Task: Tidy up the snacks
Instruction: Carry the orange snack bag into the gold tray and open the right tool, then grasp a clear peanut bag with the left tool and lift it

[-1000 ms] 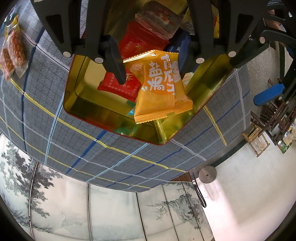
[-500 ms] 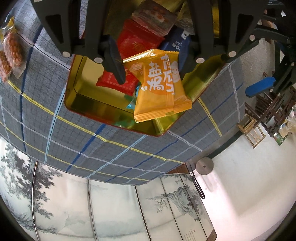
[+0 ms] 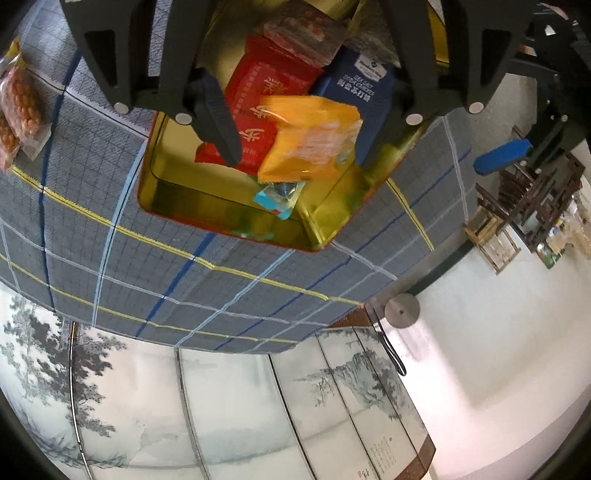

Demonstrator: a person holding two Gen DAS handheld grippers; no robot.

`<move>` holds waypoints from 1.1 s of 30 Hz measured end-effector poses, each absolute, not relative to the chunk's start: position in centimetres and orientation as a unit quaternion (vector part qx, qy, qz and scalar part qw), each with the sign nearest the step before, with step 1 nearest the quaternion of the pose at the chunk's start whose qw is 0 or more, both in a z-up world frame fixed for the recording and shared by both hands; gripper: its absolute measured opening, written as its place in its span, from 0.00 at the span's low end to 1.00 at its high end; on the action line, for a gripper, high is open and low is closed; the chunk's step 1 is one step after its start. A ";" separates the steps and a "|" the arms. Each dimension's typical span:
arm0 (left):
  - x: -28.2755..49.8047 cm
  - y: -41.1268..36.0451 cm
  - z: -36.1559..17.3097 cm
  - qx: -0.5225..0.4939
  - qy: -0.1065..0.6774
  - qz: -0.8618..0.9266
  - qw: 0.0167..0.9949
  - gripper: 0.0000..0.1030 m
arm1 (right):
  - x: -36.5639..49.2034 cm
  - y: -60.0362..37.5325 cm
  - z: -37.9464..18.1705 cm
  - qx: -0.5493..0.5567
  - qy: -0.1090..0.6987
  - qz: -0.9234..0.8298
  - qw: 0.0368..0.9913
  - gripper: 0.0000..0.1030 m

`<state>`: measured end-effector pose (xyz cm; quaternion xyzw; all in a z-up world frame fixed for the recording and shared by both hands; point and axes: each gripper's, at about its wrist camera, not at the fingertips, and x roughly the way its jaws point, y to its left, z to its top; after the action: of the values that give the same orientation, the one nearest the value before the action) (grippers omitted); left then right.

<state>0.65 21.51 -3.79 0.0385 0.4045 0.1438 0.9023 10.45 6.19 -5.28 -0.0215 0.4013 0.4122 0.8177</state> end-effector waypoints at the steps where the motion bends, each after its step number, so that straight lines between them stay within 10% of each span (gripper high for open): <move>1: 0.7 21.5 -3.8 0.038 0.405 0.143 0.902 0.70 | 10.5 6.0 -5.2 -0.018 0.400 0.413 0.818 0.64; 21: 2.2 14.3 -0.5 0.055 0.416 0.032 0.907 0.83 | 5.4 -23.2 -6.9 0.001 0.375 0.153 0.914 0.64; 33: 14.0 4.1 -0.6 -0.153 0.533 -0.080 0.828 0.92 | 6.5 -30.8 -9.9 -0.013 0.380 0.095 0.920 0.64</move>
<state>14.04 4.08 -0.60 -0.1532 0.5330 -0.0798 0.8283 6.53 -30.79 -9.89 -0.0132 0.3800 0.0953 0.9200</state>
